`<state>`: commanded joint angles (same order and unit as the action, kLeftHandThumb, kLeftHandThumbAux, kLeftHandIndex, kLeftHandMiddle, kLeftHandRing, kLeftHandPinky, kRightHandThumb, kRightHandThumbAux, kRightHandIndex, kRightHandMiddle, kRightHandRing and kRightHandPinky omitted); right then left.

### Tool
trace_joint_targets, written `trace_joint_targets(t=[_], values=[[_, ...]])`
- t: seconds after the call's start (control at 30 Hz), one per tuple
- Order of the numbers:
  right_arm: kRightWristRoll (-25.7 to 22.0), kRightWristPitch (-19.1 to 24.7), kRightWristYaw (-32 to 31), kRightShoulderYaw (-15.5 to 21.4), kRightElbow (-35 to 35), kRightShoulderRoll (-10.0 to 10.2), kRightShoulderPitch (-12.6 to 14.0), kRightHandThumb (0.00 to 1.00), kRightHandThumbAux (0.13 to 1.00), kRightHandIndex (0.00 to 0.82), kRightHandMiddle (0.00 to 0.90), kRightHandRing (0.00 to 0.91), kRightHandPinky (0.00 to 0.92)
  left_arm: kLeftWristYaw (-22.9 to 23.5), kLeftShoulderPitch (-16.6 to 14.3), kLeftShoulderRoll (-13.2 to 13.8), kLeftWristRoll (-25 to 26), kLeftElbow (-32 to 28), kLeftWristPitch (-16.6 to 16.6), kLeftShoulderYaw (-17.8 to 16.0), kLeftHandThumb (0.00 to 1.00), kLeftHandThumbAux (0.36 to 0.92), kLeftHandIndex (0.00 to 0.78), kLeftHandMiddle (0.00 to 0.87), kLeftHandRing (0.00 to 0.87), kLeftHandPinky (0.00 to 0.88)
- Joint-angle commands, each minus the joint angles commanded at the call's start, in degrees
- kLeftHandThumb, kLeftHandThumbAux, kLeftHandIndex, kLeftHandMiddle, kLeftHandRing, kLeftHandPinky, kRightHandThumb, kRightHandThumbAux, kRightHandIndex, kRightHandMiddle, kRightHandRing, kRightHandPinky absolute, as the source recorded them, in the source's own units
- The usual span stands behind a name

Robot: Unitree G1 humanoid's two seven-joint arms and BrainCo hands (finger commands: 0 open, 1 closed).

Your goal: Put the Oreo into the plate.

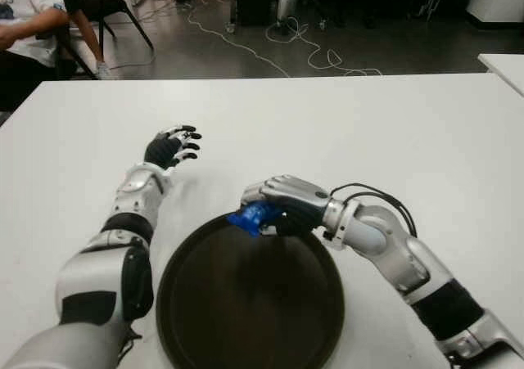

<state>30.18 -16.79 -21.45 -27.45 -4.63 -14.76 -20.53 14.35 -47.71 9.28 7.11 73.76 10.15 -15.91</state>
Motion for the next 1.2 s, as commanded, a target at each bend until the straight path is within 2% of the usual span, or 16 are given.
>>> trace_joint_targets(t=[0.27, 0.53, 0.9, 1.2], values=[[-0.54, 0.23, 1.05, -0.83, -2.08, 2.05, 1.77, 0.701, 0.732, 0.425, 0.687, 0.703, 0.693, -0.41, -0.03, -0.24, 0.0, -0.06, 0.14, 0.08, 0.828, 0.677, 0.423, 0.465, 0.522, 0.541], [-2.42, 0.77, 0.23, -0.97, -2.56, 2.94, 2.78, 0.7, 0.731, 0.427, 0.718, 0.724, 0.683, -0.69, -0.16, -0.31, 0.04, -0.05, -0.12, 0.16, 0.827, 0.679, 0.416, 0.469, 0.528, 0.545], [-3.16, -2.43, 0.38, -2.08, -4.37, 3.19, 3.0, 0.698, 0.731, 0.425, 0.727, 0.735, 0.705, -0.23, -0.08, -0.36, 0.32, -0.07, -0.07, -0.01, 0.824, 0.681, 0.405, 0.473, 0.531, 0.543], [-3.84, -5.52, 1.45, -1.98, -5.41, 3.64, 3.38, 0.694, 0.731, 0.426, 0.728, 0.732, 0.714, -0.36, -0.12, -0.25, 0.17, 0.03, -0.07, 0.07, 0.829, 0.677, 0.428, 0.462, 0.515, 0.533]])
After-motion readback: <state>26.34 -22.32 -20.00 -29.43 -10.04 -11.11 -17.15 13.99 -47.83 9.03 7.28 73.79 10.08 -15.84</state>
